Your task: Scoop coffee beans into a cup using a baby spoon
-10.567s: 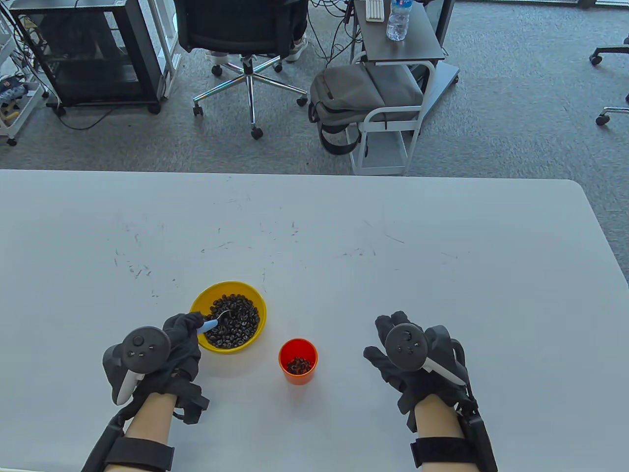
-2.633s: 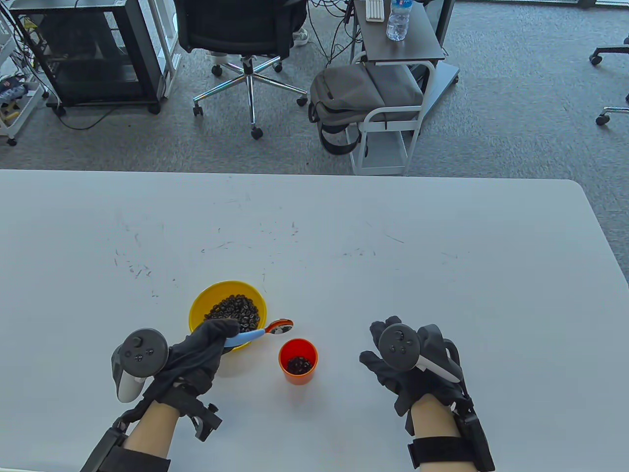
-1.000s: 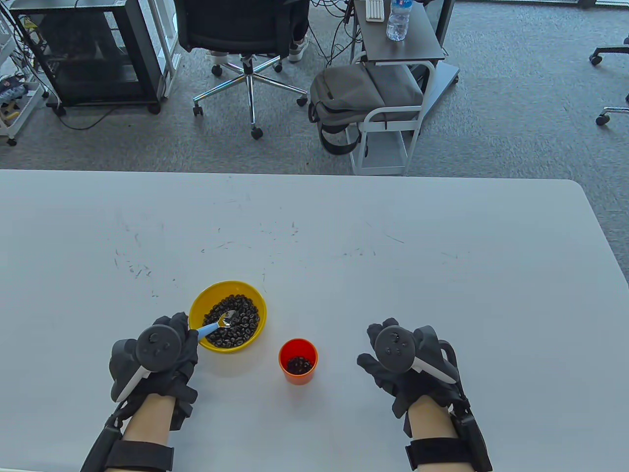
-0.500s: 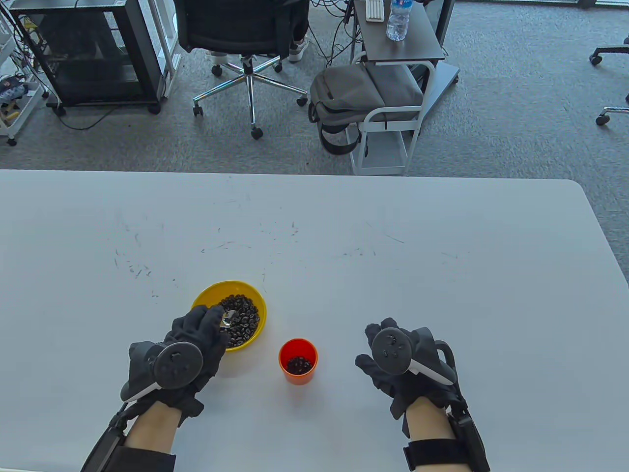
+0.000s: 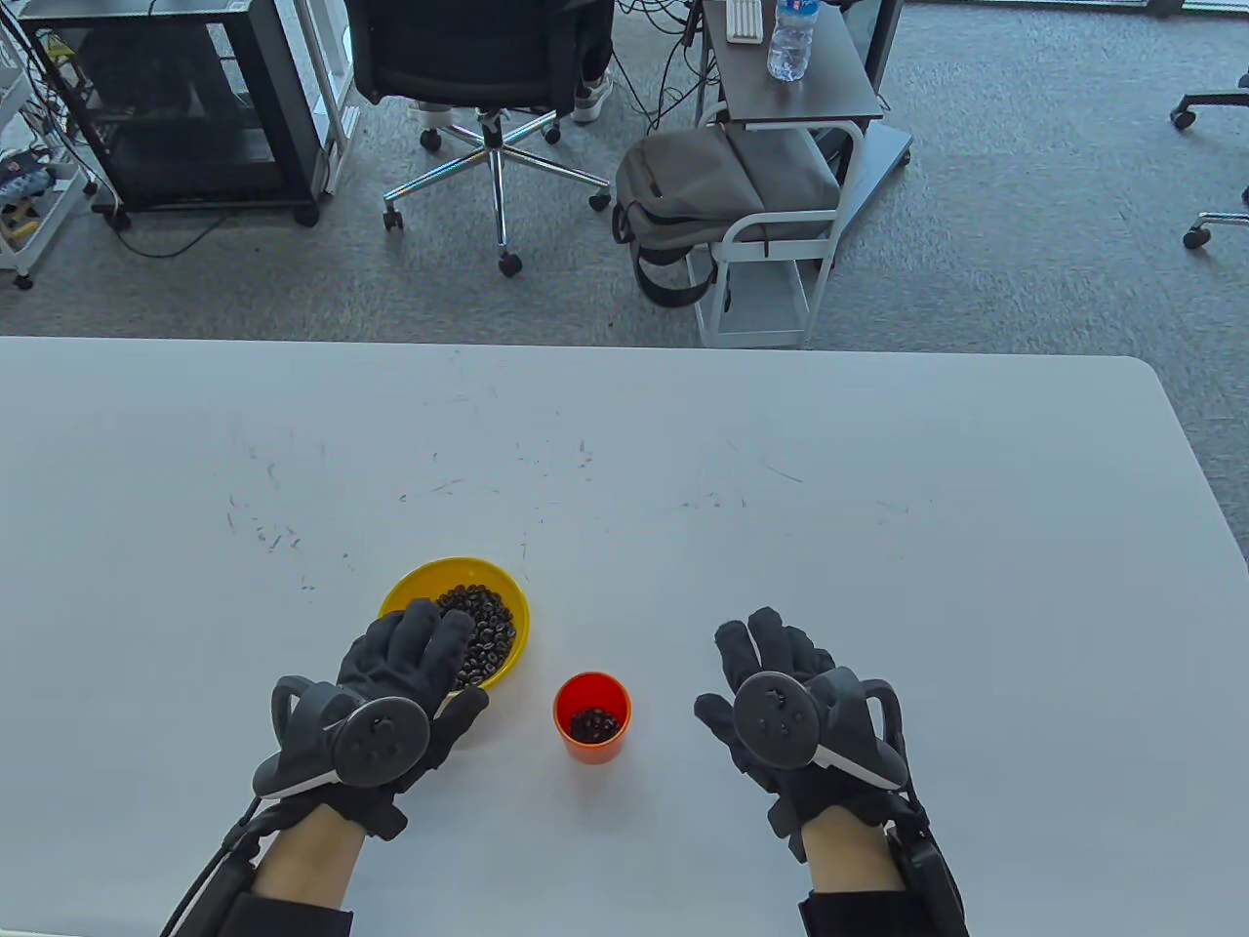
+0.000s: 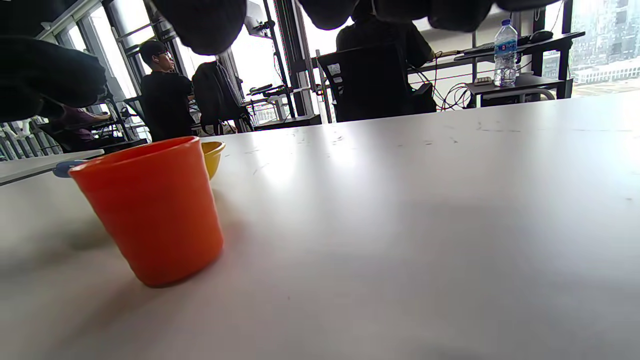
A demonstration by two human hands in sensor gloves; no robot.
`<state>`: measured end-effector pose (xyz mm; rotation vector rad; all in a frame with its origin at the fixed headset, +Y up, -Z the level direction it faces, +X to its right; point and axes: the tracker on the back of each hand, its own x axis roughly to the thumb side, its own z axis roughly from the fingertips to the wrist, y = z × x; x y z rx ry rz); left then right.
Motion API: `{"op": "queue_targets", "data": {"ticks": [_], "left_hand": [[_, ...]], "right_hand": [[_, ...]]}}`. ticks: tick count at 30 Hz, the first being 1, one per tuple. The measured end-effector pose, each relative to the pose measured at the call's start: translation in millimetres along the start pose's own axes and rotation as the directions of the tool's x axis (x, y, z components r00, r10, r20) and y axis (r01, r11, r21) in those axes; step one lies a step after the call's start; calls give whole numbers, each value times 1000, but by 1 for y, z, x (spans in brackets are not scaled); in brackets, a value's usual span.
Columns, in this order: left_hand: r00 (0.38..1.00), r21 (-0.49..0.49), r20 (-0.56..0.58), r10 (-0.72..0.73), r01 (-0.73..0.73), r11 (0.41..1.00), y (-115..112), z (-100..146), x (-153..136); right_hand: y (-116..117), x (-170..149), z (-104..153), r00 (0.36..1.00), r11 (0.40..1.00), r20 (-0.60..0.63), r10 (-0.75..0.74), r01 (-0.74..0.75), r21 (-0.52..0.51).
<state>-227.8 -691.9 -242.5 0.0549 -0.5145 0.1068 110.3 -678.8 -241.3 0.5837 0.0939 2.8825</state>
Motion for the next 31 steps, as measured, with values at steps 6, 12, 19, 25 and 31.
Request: {"op": "queue_targets", "data": {"ticks": [6, 12, 19, 25, 31], "left_hand": [[999, 9, 24, -27, 27, 1000, 3, 1, 5], [999, -21, 40, -24, 25, 999, 2, 2, 8], [999, -9, 45, -17, 17, 1000, 4, 4, 7], [999, -12, 26, -26, 26, 1000, 5, 5, 6], [999, -6, 28, -30, 30, 1000, 4, 4, 6]], "right_hand": [[-5, 8, 4, 1000, 999, 23, 21, -20, -33], [-5, 8, 5, 999, 999, 13, 29, -29, -33], [-3, 3, 4, 1000, 1000, -10, 20, -20, -15], [-3, -1, 5, 1000, 1000, -29, 12, -12, -12], [-3, -3, 4, 999, 1000, -31, 8, -8, -10]]}}
